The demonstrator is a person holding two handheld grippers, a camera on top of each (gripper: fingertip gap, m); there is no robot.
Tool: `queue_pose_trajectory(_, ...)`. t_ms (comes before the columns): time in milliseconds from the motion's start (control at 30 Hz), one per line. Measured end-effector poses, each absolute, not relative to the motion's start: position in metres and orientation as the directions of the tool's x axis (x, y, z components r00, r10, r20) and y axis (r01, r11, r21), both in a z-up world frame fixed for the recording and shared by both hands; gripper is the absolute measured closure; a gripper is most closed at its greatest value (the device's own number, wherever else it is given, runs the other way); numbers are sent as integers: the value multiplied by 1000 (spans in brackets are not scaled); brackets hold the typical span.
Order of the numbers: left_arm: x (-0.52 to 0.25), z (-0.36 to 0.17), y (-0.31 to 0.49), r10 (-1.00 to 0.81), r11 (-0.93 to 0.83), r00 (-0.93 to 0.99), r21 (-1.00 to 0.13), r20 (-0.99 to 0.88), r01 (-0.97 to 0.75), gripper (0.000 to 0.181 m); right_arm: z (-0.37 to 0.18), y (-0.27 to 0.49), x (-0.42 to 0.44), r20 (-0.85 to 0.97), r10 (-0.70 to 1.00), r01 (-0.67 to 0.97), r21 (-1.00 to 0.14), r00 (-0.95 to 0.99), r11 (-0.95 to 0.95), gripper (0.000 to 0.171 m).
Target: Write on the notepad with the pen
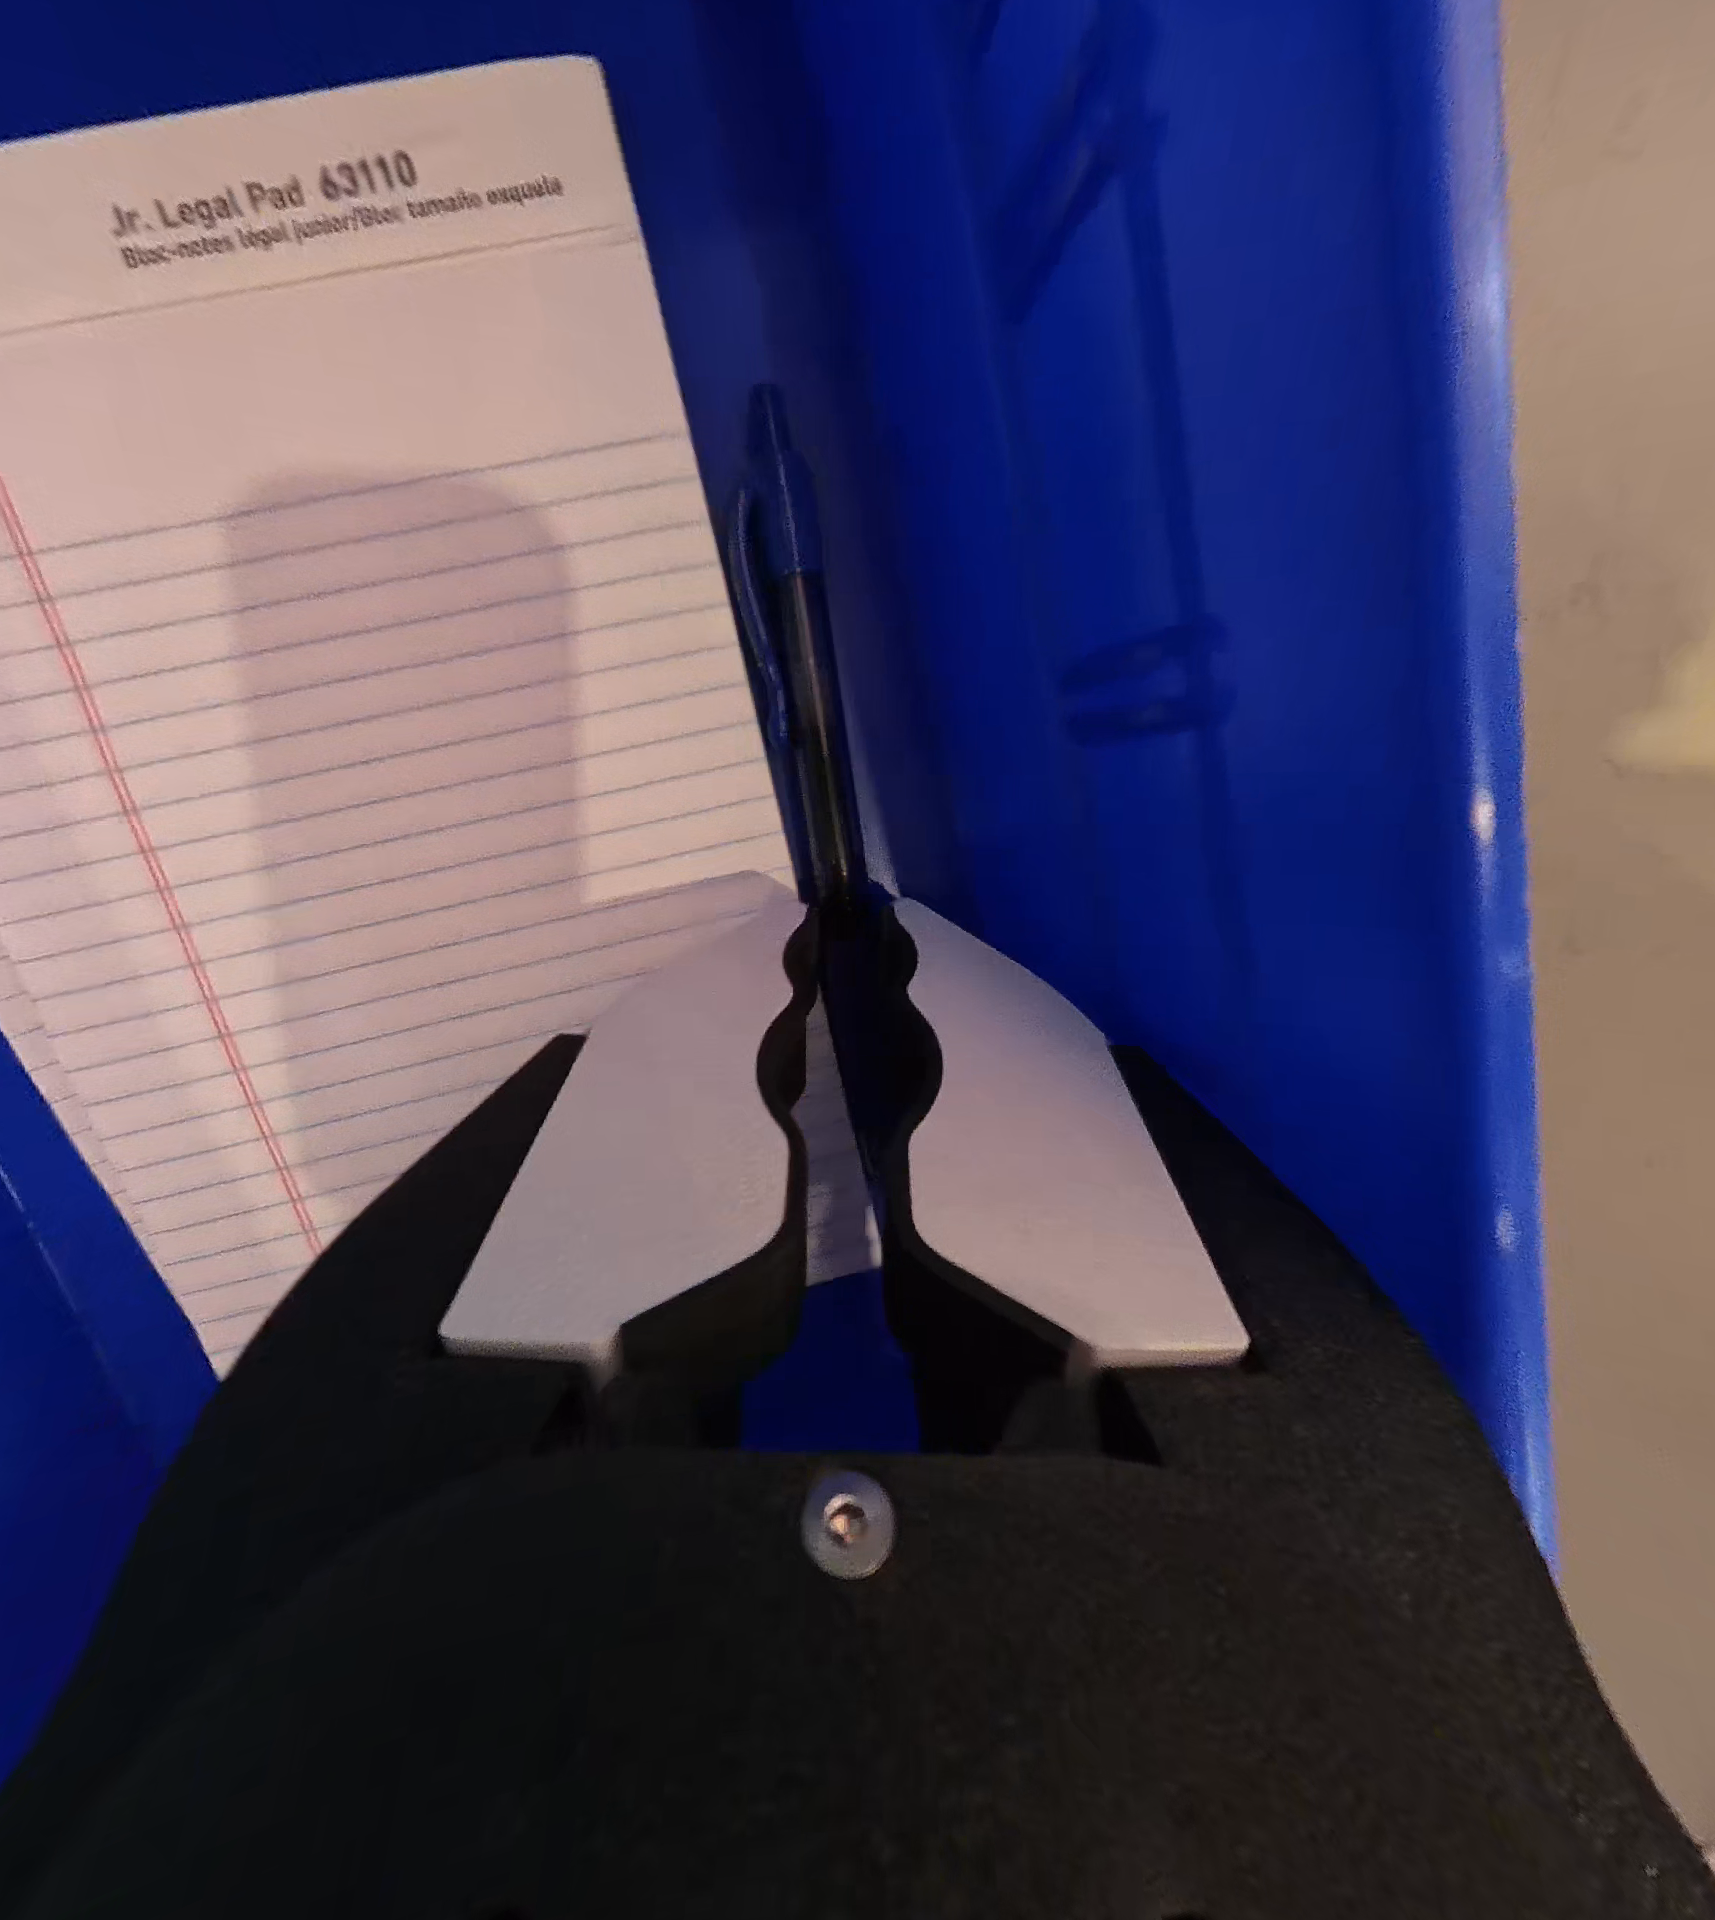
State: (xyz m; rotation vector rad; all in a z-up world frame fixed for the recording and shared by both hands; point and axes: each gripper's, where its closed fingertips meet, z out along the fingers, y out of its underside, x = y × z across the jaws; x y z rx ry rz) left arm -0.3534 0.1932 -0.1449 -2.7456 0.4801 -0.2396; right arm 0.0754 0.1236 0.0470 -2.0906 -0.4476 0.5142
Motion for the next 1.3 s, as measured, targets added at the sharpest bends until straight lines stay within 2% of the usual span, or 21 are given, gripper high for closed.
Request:
queue_pose_trajectory(267, -371, -132, 201, -309, -880, 947, -405, 89, -249, 172, 51, 121, 77, -186, 502, 114, -854, 844, -508, 140)
queue_pose_trajectory(533, -361, -136, 200, -330, -882, 937, -392, 119, -261, 171, 47, 121, 81, -190, 498, 116, -846, 846, -520, 140)
queue_pose_trajectory(633, -360, -143, 201, -339, -883, 935, -379, 106, -277, 161, 47, 121, 84, -195, 492, 110, -845, 848, -523, 140)
queue_pose_trajectory(867, -357, -146, 203, -362, -872, 930, -374, 56, -316, 155, 47, 120, 87, -202, 488, 101, -844, 849, -527, 140)
queue_pose_trajectory(1233, -362, -148, 204, -330, -887, 944, -334, -28, -320, 163, 43, 121, 88, -210, 487, 103, -836, 848, -539, 140)
queue_pose_trajectory(1300, -359, -149, 200, -343, -895, 939, -302, -4, -328, 171, 43, 121, 89, -211, 487, 102, -836, 847, -540, 140)
